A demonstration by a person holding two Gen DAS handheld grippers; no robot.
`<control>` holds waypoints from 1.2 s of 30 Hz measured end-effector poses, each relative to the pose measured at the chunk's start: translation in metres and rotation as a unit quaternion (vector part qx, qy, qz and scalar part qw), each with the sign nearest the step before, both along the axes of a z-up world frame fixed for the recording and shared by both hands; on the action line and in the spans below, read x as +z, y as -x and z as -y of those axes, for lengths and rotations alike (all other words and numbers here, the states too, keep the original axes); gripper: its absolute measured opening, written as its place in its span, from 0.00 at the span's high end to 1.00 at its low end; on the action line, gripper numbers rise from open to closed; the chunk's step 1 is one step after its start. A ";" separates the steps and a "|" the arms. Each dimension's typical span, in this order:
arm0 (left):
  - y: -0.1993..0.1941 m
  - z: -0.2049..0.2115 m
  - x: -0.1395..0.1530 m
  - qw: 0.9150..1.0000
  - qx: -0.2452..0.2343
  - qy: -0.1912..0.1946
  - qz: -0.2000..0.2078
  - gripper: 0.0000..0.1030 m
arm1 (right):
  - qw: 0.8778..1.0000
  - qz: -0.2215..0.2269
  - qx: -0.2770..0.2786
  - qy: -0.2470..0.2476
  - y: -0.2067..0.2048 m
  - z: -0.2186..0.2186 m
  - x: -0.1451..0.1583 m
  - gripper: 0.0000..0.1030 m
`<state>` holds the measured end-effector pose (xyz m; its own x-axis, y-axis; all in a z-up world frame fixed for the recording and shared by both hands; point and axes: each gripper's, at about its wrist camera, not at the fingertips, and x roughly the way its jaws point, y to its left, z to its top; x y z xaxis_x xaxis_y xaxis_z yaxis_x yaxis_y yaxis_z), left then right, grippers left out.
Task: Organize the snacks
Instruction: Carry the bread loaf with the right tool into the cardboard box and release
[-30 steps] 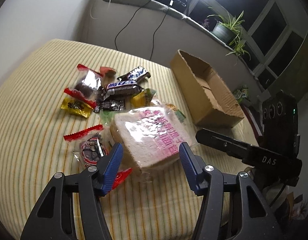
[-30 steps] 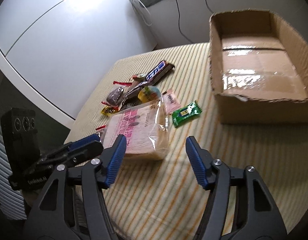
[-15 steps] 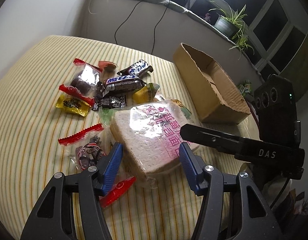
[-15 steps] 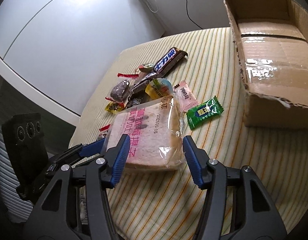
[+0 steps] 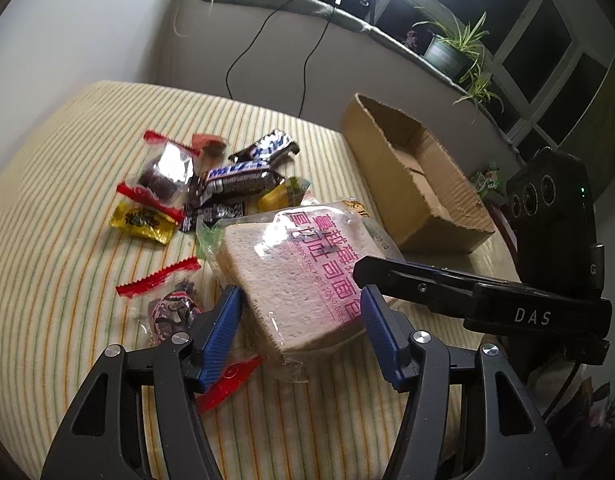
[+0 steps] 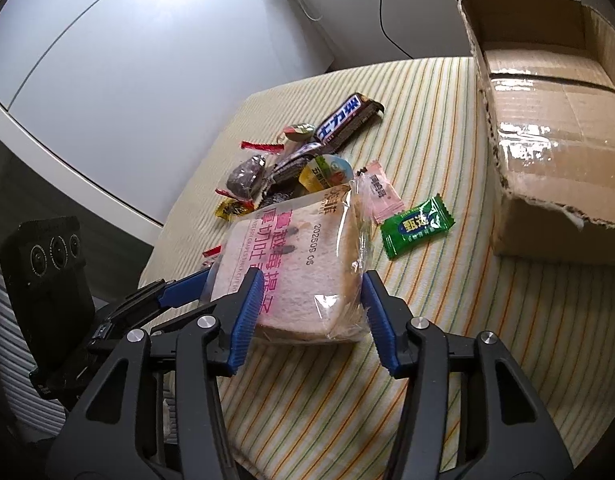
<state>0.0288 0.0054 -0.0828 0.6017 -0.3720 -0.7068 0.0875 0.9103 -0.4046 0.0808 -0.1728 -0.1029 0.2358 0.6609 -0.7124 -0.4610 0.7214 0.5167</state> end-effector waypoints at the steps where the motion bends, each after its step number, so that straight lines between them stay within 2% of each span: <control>1: 0.000 0.000 0.004 1.000 0.000 0.000 0.004 0.42 | 1.000 0.002 0.000 -0.003 0.000 0.001 0.002 0.48; 12: -0.014 0.015 0.039 0.998 -0.015 -0.006 0.053 0.42 | 0.999 0.051 -0.007 -0.017 0.001 0.023 0.049 0.48; 23: -0.054 0.063 0.062 0.995 -0.060 -0.013 0.083 0.42 | 0.995 0.087 -0.044 -0.013 -0.017 0.071 0.082 0.50; 29: -0.076 0.091 0.065 0.993 -0.082 -0.009 0.084 0.42 | 0.993 0.093 -0.067 -0.010 -0.032 0.105 0.085 0.50; 36: -0.101 0.120 0.056 0.993 -0.099 -0.007 0.070 0.42 | 0.992 0.088 -0.085 -0.004 -0.057 0.133 0.071 0.51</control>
<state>0.1300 -0.1150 -0.0271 0.6098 -0.4844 -0.6273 0.3201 0.8746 -0.3642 0.1374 -0.3060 -0.0318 0.4648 0.6057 -0.6458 -0.4158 0.7933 0.4447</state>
